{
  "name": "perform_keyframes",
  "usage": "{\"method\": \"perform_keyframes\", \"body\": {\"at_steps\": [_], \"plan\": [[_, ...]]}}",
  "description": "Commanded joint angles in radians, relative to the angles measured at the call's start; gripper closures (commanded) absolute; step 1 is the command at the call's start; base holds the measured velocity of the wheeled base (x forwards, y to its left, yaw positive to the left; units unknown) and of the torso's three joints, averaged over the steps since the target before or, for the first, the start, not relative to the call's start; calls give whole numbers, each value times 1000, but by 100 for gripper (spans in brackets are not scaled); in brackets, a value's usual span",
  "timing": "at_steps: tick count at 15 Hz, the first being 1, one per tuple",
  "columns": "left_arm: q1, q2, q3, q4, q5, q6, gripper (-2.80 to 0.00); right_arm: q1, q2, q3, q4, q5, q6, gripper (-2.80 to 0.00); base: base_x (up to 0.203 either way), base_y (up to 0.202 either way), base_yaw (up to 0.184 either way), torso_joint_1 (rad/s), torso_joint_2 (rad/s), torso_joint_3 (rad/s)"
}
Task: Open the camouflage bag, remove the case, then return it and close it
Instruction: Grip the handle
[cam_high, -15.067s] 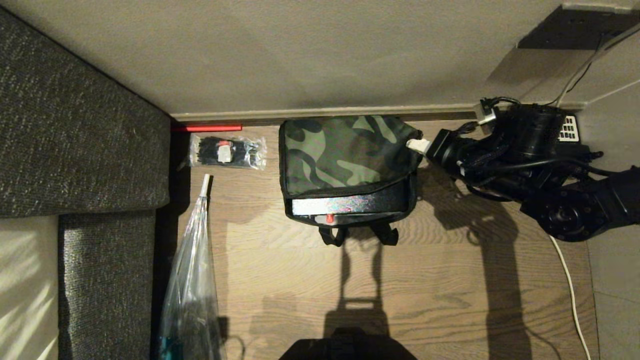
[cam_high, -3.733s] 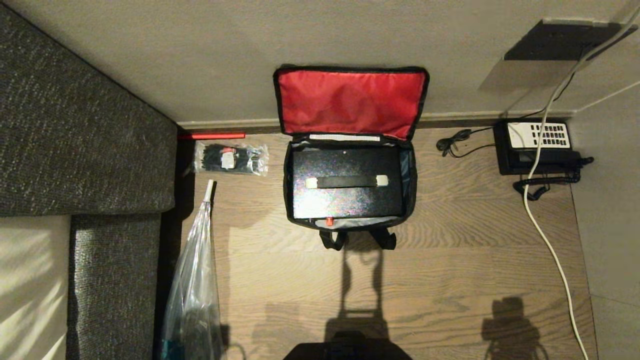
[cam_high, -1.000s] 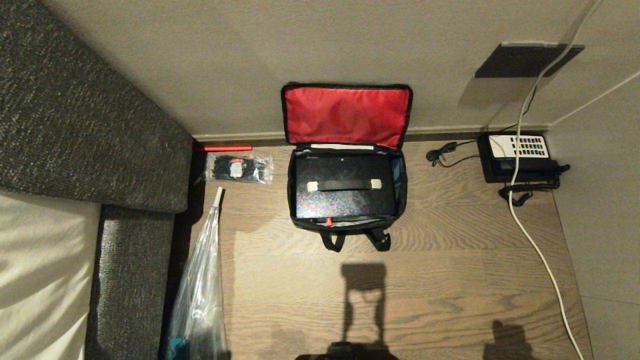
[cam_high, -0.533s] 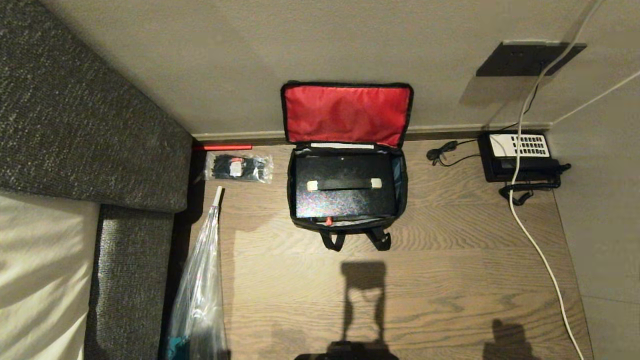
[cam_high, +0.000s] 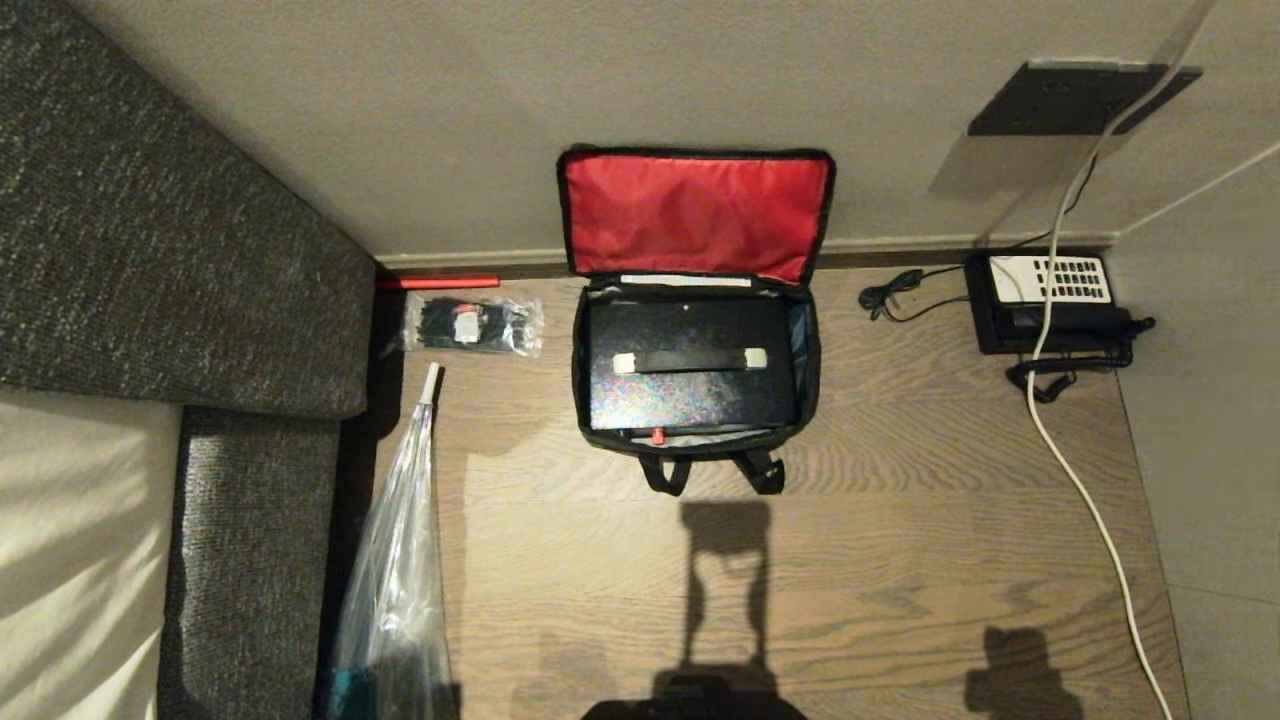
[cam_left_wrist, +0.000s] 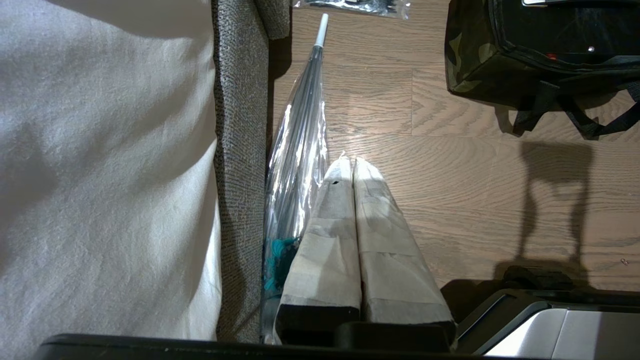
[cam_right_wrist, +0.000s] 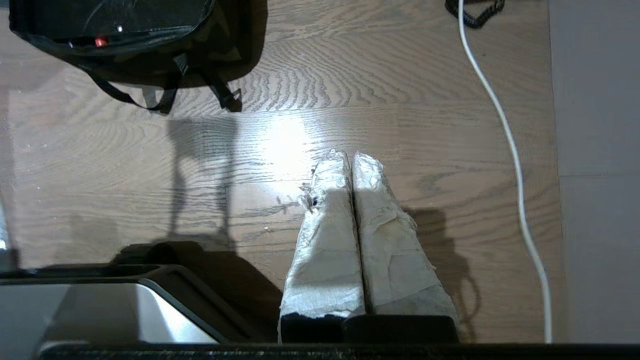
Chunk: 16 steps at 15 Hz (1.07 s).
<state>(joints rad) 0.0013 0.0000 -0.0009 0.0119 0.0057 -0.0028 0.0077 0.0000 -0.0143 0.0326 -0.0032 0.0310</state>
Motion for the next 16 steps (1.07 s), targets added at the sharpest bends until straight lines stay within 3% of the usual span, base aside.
{"method": "perform_keyframes", "body": {"at_steps": [1,3,5,8,9,10,13,16], "plan": [[0,-2,0,0,0,0,0,0,2,-9,31,7,-34,0,0,0,0,0,0,0],[0,-2,1,0,0,0,0,0,2,-53,47,10,-48,0,0,0,0,0,0,0],[0,-2,0,0,0,0,0,0,2,-235,177,12,-28,0,0,0,0,0,0,0],[0,-2,-1,0,0,2,0,0,8,-566,793,63,42,0,0,0,0,0,0,0],[0,-2,1,0,0,-3,0,0,41,-643,938,84,58,0,0,0,0,0,0,0],[0,-2,-1,0,0,3,0,1,103,-683,998,101,72,0,0,0,0,0,0,0],[0,-2,-1,0,0,0,0,21,482,-780,898,135,102,0,0,0,0,0,0,0],[0,-2,-1,0,0,0,0,37,987,-836,594,152,81,0,0,0,0,0,0,0]]}}
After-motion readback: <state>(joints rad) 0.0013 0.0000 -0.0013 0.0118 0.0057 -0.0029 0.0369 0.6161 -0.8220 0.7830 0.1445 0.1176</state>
